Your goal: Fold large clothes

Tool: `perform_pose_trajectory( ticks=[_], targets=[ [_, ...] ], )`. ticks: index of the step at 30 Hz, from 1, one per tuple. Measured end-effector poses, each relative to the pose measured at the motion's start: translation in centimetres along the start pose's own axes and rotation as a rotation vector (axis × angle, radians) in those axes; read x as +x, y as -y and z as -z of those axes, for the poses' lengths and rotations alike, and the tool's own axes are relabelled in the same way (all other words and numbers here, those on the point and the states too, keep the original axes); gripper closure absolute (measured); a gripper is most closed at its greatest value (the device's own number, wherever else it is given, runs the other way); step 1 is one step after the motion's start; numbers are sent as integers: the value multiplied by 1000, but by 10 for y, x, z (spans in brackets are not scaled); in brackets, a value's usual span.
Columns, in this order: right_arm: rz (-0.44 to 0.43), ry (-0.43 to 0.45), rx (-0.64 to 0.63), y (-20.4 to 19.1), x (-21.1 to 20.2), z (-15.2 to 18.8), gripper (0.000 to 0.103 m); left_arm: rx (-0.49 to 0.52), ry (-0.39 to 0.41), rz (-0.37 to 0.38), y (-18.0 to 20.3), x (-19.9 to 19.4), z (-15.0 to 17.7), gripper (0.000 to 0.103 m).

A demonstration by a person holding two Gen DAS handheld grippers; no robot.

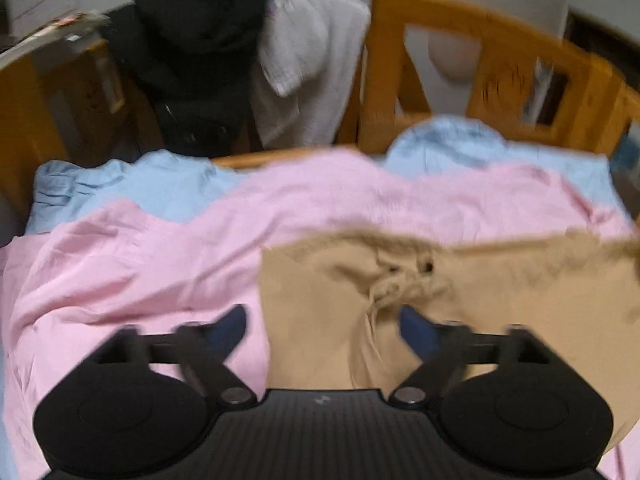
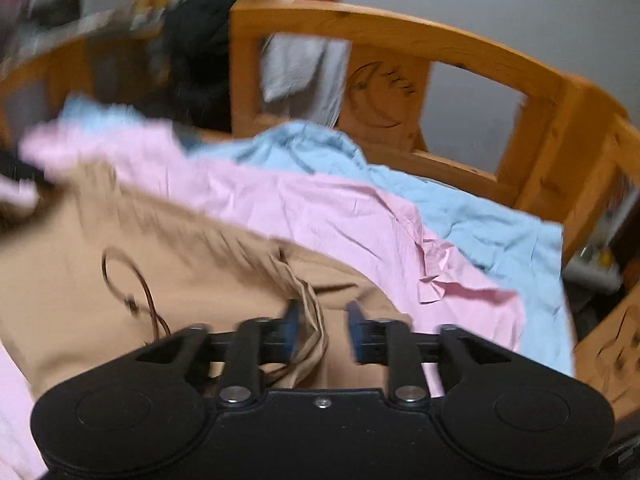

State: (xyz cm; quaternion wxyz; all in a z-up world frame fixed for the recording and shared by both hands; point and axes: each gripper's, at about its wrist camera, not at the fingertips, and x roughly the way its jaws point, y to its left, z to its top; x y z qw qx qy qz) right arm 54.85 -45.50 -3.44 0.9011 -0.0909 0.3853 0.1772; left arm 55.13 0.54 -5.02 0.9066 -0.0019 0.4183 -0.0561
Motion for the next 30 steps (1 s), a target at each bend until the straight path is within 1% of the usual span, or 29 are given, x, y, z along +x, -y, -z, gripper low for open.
perform_pose_trajectory(
  ticks=[1, 2, 4, 5, 7, 9, 11, 13, 15, 16, 18, 21, 22, 24, 26, 27, 28, 30],
  targets=[
    [-16, 34, 38, 5, -9, 0, 43, -18, 33, 4, -6, -8, 1, 8],
    [-25, 79, 77, 9, -20, 2, 32, -40, 56, 5, -13, -17, 3, 6],
    [-37, 160, 140, 17, -41, 7, 21, -98, 90, 33, -29, -35, 7, 4],
    [-24, 203, 151, 18, -53, 13, 17, -114, 101, 41, -35, -44, 9, 4],
    [-10, 257, 118, 14, -72, 27, 12, -119, 127, 46, -43, -63, 18, 2],
    [17, 268, 19, 0, -87, 47, 9, -90, 147, 55, -47, -79, 35, 1],
    [44, 237, -113, -19, -93, 70, 8, -30, 146, 59, -44, -90, 57, 1],
    [69, 206, -228, -37, -93, 93, 9, 40, 128, 58, -35, -96, 80, 1],
    [90, 187, -288, -50, -89, 108, 11, 111, 83, 45, -25, -88, 97, 1],
    [104, 186, -284, -54, -85, 113, 13, 141, 68, 20, -20, -83, 102, 1],
    [97, 189, -227, -53, -78, 114, 16, 175, 42, -17, -12, -68, 104, 3],
    [85, 194, -139, -50, -62, 107, 23, 174, 25, -54, -8, -47, 95, 4],
    [82, 195, -126, -49, -58, 104, 28, 156, 21, -75, -9, -39, 91, 5],
    [78, 206, -84, -47, -50, 98, 41, 87, 5, -120, -15, -26, 81, 12],
    [71, 211, -24, -40, -45, 90, 82, 1, -15, -178, -24, -18, 70, 29],
    [76, 218, 33, -35, -45, 86, 86, -48, -27, -198, -31, -16, 65, 30],
    [85, 226, 114, -27, -45, 83, 87, -98, -36, -205, -38, -14, 62, 32],
    [100, 237, 283, -5, -47, 80, 90, -216, -37, -194, -56, -14, 58, 32]
  ],
)
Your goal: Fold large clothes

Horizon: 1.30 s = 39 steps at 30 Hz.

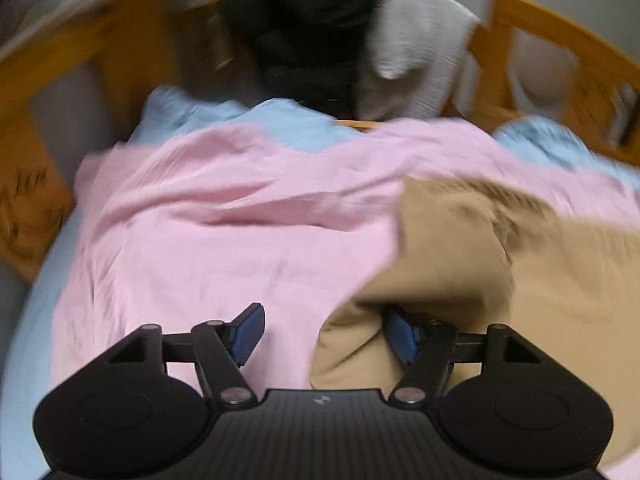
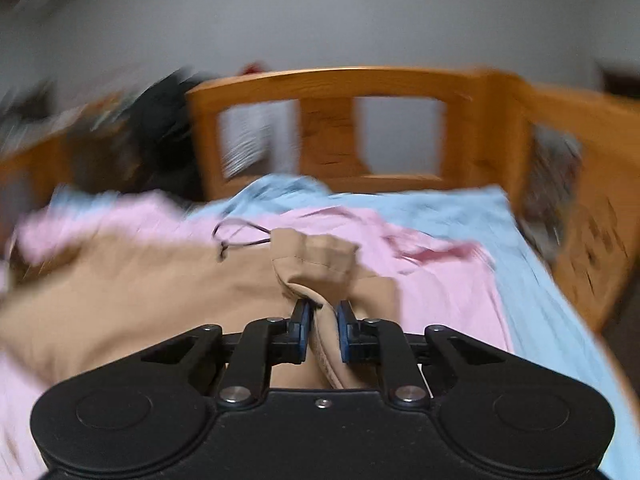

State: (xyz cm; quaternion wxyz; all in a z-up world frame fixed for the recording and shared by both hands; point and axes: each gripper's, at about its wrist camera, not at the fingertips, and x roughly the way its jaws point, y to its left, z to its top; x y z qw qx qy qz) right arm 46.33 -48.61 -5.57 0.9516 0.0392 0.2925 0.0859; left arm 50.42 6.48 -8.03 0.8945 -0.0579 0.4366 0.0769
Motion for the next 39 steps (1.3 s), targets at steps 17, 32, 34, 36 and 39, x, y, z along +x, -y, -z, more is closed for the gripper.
perform_pose_trajectory(
  ticks=[17, 32, 34, 36, 39],
  targets=[
    [0, -144, 582, 80, -38, 64, 62, -224, -131, 328, -56, -25, 72, 85],
    [30, -55, 368, 51, -137, 51, 97, -113, -186, 297, -54, -91, 80, 101],
    [61, -107, 385, 49, -144, 73, 97, -102, -226, 267, -51, -79, 98, 101],
    [97, -139, 393, 48, -149, 98, 97, -118, -239, 265, -52, -69, 109, 100],
    [132, -175, 364, 44, -145, 126, 96, -117, -224, 269, -52, -60, 113, 98]
  ],
)
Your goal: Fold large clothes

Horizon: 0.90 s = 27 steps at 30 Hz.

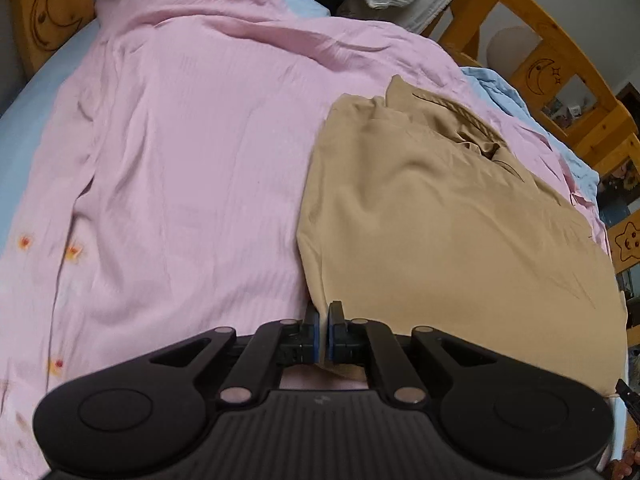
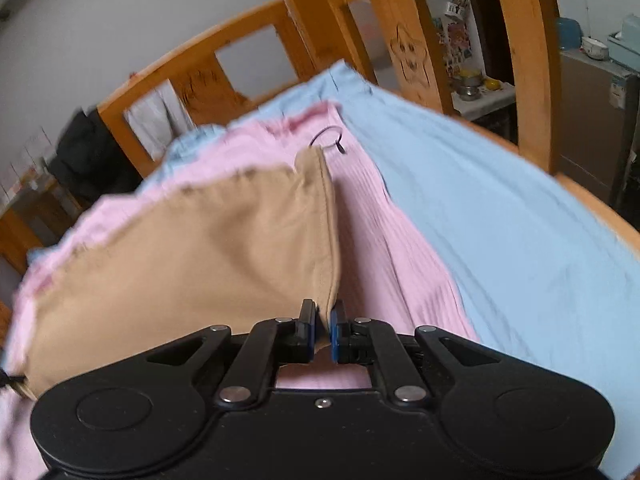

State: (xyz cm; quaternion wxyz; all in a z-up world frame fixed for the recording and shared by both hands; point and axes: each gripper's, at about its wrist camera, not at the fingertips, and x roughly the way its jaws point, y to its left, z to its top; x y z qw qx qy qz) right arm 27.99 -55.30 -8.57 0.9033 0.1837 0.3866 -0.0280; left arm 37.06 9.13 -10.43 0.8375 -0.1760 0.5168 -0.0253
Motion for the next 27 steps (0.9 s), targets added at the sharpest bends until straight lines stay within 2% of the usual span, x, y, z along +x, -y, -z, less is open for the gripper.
perform_pose_trajectory(
  ticks=[3, 5, 6, 7, 8, 10, 12, 13, 14, 16, 20, 23, 27],
  targets=[
    [18, 10, -58, -7, -1, 4, 93, 30, 18, -52, 8, -4, 1, 87],
    [38, 31, -108, -16, -5, -3, 88, 42, 42, -117, 15, -12, 2, 66],
    [48, 53, -136, -21, -8, -8, 85, 39, 60, -141, 17, -19, 4, 61],
    [68, 85, -173, -25, -12, -14, 78, 41, 89, -157, 20, -26, 6, 51],
    [76, 117, -207, -31, -16, -20, 74, 49, 124, -173, 25, -32, 8, 49],
    [95, 178, -291, -48, -18, -33, 73, 64, 204, -194, 37, -44, 11, 48],
    [81, 232, -384, -68, -15, -43, 63, 105, 291, -175, 55, -52, 9, 37],
    [63, 244, -432, -82, -9, -48, 54, 146, 326, -168, 68, -52, 8, 28],
    [33, 259, -472, -96, -1, -51, 52, 191, 357, -161, 82, -49, 6, 23],
    [-21, 283, -541, -124, 19, -53, 52, 268, 383, -143, 112, -33, -1, 22],
    [-85, 251, -587, -183, 74, -54, 42, 320, 382, -108, 167, 14, -13, 19],
    [-33, 272, -655, -211, 103, -49, 32, 354, 360, -159, 197, 51, -17, 15],
    [14, 242, -682, -213, 121, -36, 20, 390, 327, -215, 206, 91, -3, 8]
  ],
)
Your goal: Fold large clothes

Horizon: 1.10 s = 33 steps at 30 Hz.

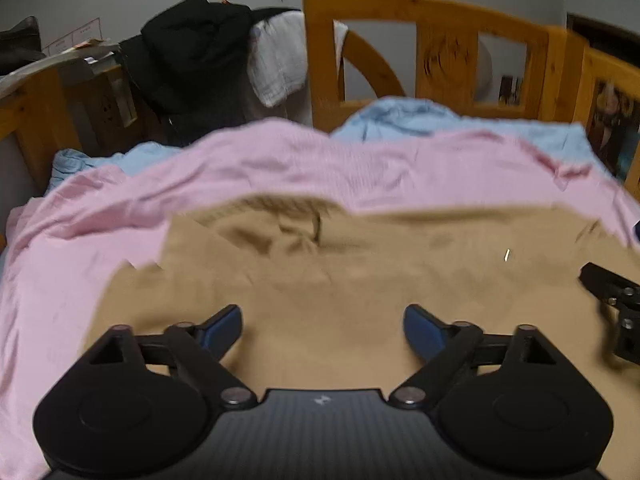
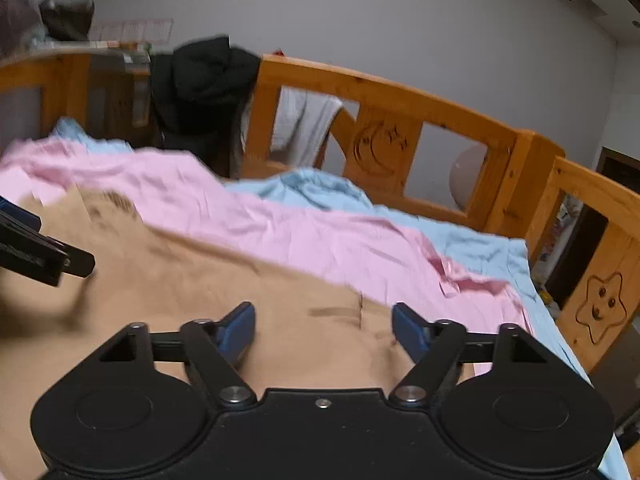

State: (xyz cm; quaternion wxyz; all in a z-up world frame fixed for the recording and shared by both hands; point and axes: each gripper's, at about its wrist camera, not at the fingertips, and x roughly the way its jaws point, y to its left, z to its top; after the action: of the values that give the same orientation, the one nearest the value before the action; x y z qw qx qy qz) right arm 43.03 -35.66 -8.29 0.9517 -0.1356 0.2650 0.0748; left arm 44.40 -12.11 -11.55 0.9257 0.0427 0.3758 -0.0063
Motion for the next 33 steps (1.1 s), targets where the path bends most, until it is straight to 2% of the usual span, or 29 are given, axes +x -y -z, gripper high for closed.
perform_pose_trajectory(
  ticks=[2, 4, 7, 13, 14, 16, 19, 22, 23, 26, 28, 30, 33],
  targets=[
    [-5, -15, -13, -2, 4, 15, 14, -20, 23, -16, -1, 6, 17, 0],
    [-3, -26, -18, -9, 10, 33, 14, -56, 31, -2, -5, 11, 30, 0],
    [0, -24, -7, -13, 21, 54, 12, -32, 72, -21, 0, 15, 42, 0],
    [-28, -30, 24, -7, 30, 57, 9, -48, 73, 6, -5, 14, 40, 1],
    [-55, -17, 49, -1, 26, 57, 10, -53, 75, 13, -9, 10, 39, 4],
    [-78, 32, 107, 12, 7, 54, 11, -80, 97, -23, -16, -4, 37, 4],
    [34, 83, 153, 35, -31, 57, 6, -118, 145, -17, -28, -27, 44, 1],
    [162, 49, 207, 56, -53, 75, 5, -103, 96, -43, -28, -23, 54, 1],
    [169, 13, 217, 60, -52, 82, 5, -97, 79, -43, -28, -18, 58, 1],
    [158, -65, 259, 67, -39, 101, 3, -48, 114, -59, -22, -13, 65, 0],
    [157, -101, 294, 71, -28, 105, 1, -46, 131, -42, -23, -11, 68, 0],
    [155, -123, 319, 74, -23, 105, 1, -61, 132, -22, -27, -10, 68, 1],
    [157, -103, 317, 72, -29, 104, 1, -48, 118, -16, -29, -15, 64, 1]
  ],
)
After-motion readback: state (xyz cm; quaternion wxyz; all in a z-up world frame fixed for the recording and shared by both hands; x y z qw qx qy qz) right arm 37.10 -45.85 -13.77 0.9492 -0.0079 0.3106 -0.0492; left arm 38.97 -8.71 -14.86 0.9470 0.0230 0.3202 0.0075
